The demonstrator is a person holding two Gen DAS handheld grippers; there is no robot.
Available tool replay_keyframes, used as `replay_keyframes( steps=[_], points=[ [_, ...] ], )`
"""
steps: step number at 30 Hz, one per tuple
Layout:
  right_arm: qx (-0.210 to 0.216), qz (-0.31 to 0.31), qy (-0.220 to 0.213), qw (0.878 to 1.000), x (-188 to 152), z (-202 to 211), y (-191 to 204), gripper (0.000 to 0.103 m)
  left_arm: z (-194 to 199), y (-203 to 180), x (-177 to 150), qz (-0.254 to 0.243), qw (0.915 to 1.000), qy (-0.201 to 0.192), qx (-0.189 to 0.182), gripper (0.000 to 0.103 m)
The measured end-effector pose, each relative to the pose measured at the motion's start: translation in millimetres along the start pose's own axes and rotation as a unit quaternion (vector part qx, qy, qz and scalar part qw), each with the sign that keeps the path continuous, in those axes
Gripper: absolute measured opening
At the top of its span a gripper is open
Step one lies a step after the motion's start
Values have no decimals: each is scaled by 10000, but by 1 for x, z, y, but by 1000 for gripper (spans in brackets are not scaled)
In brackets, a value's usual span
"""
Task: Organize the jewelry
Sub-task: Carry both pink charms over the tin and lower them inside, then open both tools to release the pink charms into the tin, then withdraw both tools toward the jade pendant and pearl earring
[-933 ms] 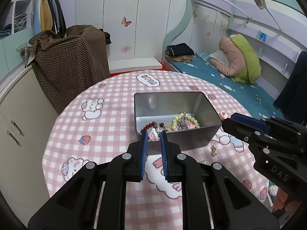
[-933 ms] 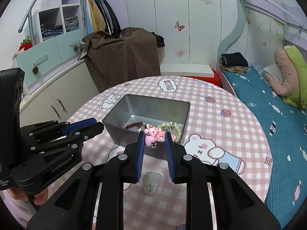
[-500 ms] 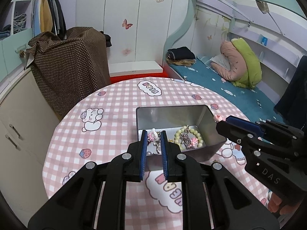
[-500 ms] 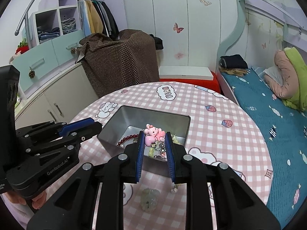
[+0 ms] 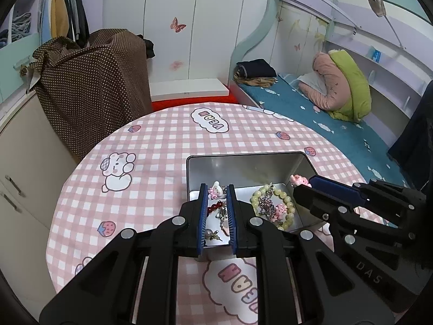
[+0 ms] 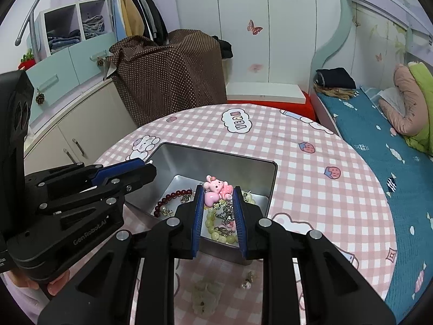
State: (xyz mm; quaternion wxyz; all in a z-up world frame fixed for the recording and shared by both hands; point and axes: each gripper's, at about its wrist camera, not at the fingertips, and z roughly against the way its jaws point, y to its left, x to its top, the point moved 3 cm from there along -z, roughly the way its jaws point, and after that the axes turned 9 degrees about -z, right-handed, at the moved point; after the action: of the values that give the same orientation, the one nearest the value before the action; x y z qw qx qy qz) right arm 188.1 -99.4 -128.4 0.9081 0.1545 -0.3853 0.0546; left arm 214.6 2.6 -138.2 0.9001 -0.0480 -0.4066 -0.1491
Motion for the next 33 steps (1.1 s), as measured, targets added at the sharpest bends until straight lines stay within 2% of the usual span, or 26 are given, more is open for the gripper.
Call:
replay_keyframes(
  steps=[4, 6, 8, 9, 10, 23, 33],
  points=[
    [94, 12, -27, 10000, -1, 1, 0, 24, -2, 0, 1, 0, 10000, 15, -16, 15],
    [58, 7, -101, 9999, 0, 5, -1, 38, -3, 1, -1, 1, 10000, 24, -14, 15],
    [26, 4, -184, 9998, 2, 9, -2, 50, -3, 1, -1, -15, 10000, 24, 19, 25],
    [-11, 4, -243, 9997, 2, 12, -2, 53, -3, 1, -1, -9, 10000, 12, 26, 33],
    [-31, 3, -269, 9996, 3, 14, -3, 54, -2, 2, -2, 3, 10000, 3, 25, 37],
    [-166, -118, -344, 9992, 0, 28, -9, 58, 10, -3, -6, -4, 10000, -9, 40, 46],
    [-357, -300, -477, 9978, -9, 52, -20, 66, 33, -8, -14, -12, 9999, -86, 76, 56]
  ],
)
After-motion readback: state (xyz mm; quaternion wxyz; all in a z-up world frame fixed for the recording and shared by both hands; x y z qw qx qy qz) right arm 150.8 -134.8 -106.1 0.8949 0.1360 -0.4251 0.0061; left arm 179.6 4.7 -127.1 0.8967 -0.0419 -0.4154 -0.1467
